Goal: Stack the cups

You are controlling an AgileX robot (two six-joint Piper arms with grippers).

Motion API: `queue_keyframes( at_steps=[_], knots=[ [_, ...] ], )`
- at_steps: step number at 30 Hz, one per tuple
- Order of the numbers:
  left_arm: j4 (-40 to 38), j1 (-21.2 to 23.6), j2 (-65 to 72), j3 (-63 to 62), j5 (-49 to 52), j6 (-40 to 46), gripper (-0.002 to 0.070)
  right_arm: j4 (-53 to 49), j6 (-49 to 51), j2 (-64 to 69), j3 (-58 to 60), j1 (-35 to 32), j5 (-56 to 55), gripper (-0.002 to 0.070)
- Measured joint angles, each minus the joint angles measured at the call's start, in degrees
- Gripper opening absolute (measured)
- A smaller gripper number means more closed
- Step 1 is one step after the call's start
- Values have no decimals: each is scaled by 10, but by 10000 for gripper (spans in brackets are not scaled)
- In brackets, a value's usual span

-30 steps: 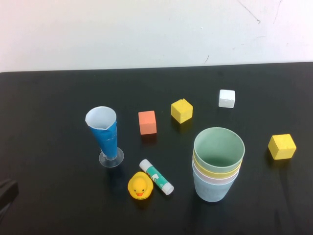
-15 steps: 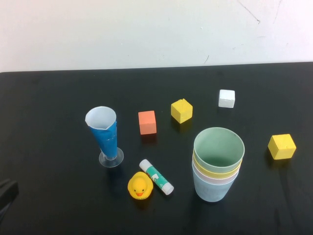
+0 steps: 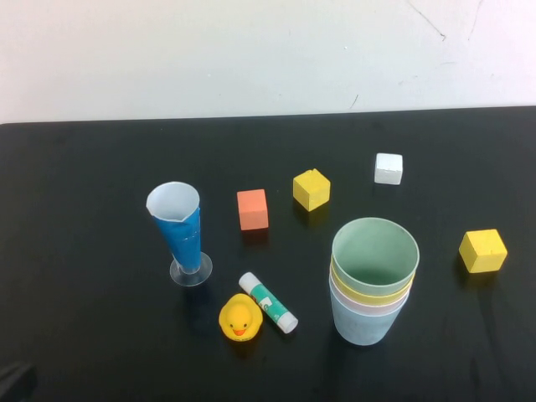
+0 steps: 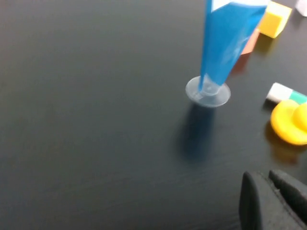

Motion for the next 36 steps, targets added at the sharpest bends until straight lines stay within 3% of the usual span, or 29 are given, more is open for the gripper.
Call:
queue_keyframes(
  at_steps=[3, 8, 14, 18, 29, 36],
  knots=[
    [-60, 63, -57, 21, -9, 81, -1, 0, 0, 0, 0, 0, 0, -2],
    [-185, 212, -158, 44, -32, 272, -1, 0, 0, 0, 0, 0, 0, -2],
    [-245, 337, -167, 85, -52, 349, -1, -1, 1, 0, 0, 0, 0, -2],
    [-261, 357, -167, 116, -66, 355, -1, -1, 1, 0, 0, 0, 0, -2],
    [-293, 357, -168, 183, -129, 356, -1, -1, 1, 0, 0, 0, 0, -2],
    [-296, 328, -168, 183, -126, 381, -1, -1, 1, 0, 0, 0, 1, -1]
  ],
)
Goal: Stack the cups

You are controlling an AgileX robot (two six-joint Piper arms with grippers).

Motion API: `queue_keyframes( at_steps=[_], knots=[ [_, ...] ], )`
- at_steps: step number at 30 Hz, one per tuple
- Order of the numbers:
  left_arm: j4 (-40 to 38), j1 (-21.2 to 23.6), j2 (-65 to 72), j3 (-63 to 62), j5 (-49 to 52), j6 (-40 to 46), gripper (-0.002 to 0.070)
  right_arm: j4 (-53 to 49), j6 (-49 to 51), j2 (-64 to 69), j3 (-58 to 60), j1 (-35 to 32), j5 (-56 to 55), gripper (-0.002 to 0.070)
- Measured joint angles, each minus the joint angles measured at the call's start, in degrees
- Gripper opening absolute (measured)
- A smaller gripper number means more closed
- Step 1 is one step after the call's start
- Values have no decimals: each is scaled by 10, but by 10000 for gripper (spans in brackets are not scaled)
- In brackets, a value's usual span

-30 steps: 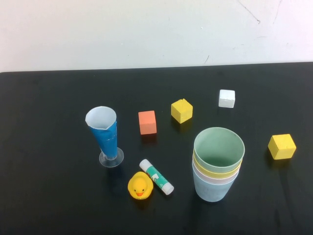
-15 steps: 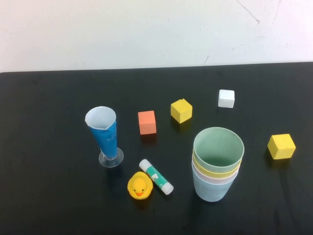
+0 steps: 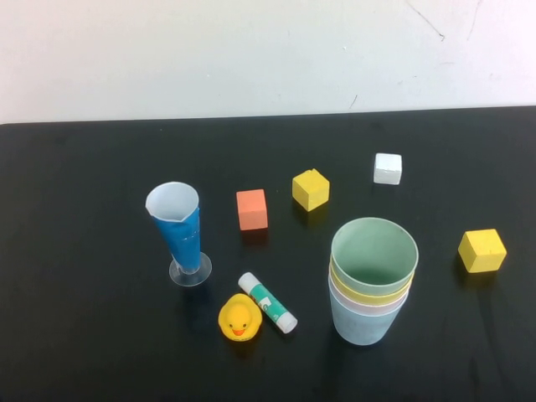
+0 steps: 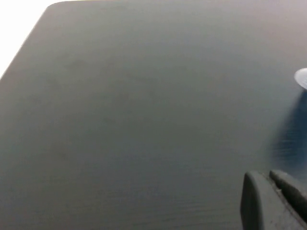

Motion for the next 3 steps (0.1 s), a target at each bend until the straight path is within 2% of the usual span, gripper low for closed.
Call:
queue_keyframes(
  at_steps=[3],
  knots=[
    [-5, -9, 0, 0, 1, 1, -1, 0, 0, 0, 0, 0, 0, -1]
  ],
)
